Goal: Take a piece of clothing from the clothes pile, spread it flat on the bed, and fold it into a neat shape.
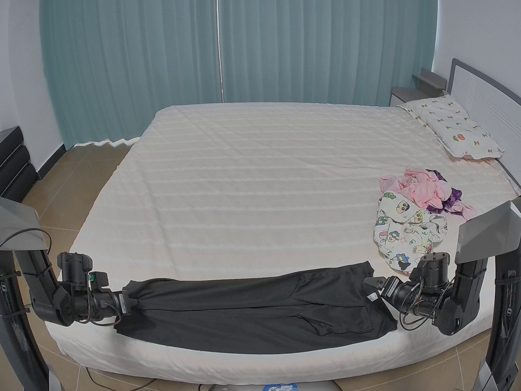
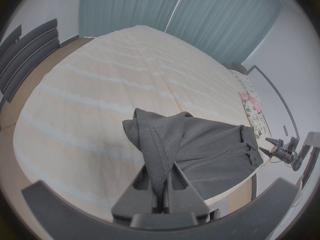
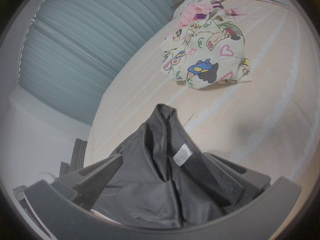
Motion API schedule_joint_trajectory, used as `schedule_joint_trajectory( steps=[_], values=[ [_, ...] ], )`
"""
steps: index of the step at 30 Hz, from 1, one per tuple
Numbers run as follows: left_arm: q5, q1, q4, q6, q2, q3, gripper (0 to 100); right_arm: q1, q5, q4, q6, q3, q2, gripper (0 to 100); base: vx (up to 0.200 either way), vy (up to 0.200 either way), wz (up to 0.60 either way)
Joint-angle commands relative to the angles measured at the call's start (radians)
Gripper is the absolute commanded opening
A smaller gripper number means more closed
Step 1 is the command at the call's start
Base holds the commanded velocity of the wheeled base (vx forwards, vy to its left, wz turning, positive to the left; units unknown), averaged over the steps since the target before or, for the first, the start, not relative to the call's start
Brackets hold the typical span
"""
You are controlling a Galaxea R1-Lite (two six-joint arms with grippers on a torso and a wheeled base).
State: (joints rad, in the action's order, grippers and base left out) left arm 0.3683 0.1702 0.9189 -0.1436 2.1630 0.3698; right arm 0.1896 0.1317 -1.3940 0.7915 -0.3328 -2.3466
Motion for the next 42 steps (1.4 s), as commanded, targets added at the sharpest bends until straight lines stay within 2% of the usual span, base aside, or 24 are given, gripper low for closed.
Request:
schedule_joint_trajectory(
  steps=[1,6,9,16,20,22,29,34,39,42],
  values=[
    [0.015,0.086,-0.074,0.004,-0.095,0.077,0,0.001,0.0,0.0,0.0,0.0,-0.002,100,0.0,0.0,0.0],
    [0.034,0.169,-0.138,0.022,-0.107,0.132,0,0.001,0.0,0.0,0.0,-0.002,-0.002,100,0.0,0.0,0.0],
    [0.124,0.239,-0.209,0.055,-0.121,0.169,0,0.001,0.0,0.0,0.0,-0.002,-0.002,100,0.0,0.0,0.0],
    [0.176,0.304,-0.399,0.055,-0.166,0.278,0,0.001,0.0,0.0,0.0,-0.003,-0.003,100,0.0,0.0,0.0],
    [0.179,0.296,-0.46,0.053,-0.204,0.281,0,0.001,0.0,0.0,0.0,-0.005,-0.007,100,0.0,0.0,0.0],
    [0.167,0.23,-0.506,0.047,-0.244,0.265,0,0.001,0.0,0.0,0.0,-0.005,-0.007,100,0.0,0.0,0.0],
    [0.095,0.127,-0.509,0.042,-0.256,0.222,0,0.001,-0.001,-0.002,-0.001,-0.002,-0.005,100,0.0,0.0,0.0],
    [0.089,0.114,-0.509,0.042,-0.249,0.21,0,0.001,-0.001,-0.019,-0.003,0.0,-0.008,100,0.0,0.0,0.0],
    [0.089,0.114,-0.506,0.042,-0.249,0.201,0,0.001,0.0,-0.02,-0.008,0.003,-0.008,100,-0.2,0.0,0.0],
    [0.089,0.114,-0.503,0.042,-0.249,0.202,0,0.001,0.0,-0.02,-0.009,0.003,-0.008,100,0.0,0.0,0.0]
  ],
)
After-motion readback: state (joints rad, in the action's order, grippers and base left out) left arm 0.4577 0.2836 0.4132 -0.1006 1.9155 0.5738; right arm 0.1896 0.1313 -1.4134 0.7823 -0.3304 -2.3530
